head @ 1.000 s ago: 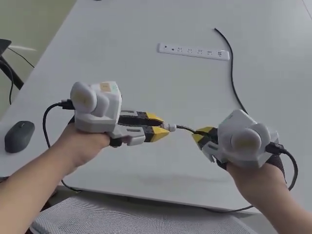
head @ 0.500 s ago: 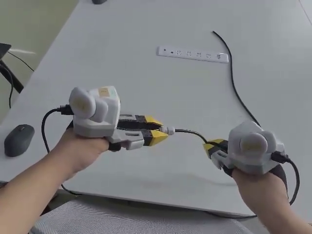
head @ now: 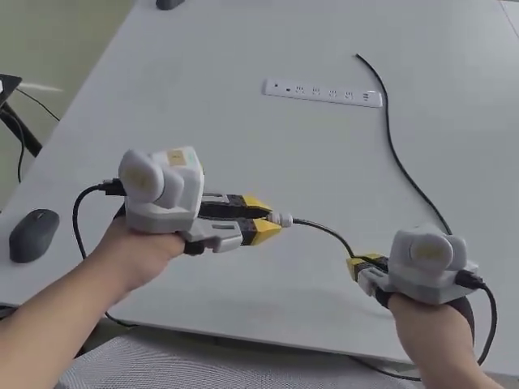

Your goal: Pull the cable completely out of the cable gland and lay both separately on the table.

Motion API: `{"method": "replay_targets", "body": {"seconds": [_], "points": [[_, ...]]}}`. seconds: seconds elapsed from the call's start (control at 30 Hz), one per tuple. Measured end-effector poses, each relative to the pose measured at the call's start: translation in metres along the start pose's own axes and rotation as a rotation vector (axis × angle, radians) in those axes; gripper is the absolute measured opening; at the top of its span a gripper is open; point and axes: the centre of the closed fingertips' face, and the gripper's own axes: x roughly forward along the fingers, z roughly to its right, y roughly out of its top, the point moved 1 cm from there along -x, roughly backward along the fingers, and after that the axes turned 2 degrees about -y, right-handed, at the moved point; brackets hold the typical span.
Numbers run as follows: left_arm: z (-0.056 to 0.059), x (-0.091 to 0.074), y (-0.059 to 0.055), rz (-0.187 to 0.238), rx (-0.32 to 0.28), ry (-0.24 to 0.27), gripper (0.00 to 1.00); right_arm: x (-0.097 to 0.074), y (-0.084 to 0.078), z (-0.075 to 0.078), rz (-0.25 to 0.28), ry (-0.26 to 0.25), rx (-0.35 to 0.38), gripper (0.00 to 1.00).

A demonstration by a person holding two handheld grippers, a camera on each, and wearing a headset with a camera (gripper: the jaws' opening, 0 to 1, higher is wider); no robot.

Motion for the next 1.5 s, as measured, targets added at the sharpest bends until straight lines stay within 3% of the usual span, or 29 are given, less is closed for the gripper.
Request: {"method": "replay_targets", "body": {"seconds": [0.33, 0.73, 0.9, 1.27, 1.5], "points": [[-0.006, -0.003, 0.003, 0.010, -0.006, 0.016, 0.14, -0.005, 0.007, -0.002, 0.032, 0.015, -0.045, 0.01], [-0.013, -0.005, 0.001, -0.002, 0.002, 0.029, 0.15, -0.018, 0.024, -0.016, 0.077, 0.024, -0.216, 0.05], [-0.012, -0.005, -0.001, -0.006, 0.003, 0.026, 0.15, -0.028, 0.040, -0.033, 0.114, 0.045, -0.312, 0.11], [-0.012, -0.006, -0.002, -0.008, 0.003, 0.021, 0.15, -0.033, 0.086, -0.085, 0.195, 0.099, -0.634, 0.12], [-0.012, -0.006, -0.002, -0.008, 0.003, 0.017, 0.15, -0.023, 0.097, -0.105, 0.198, 0.134, -0.722, 0.10]]}}
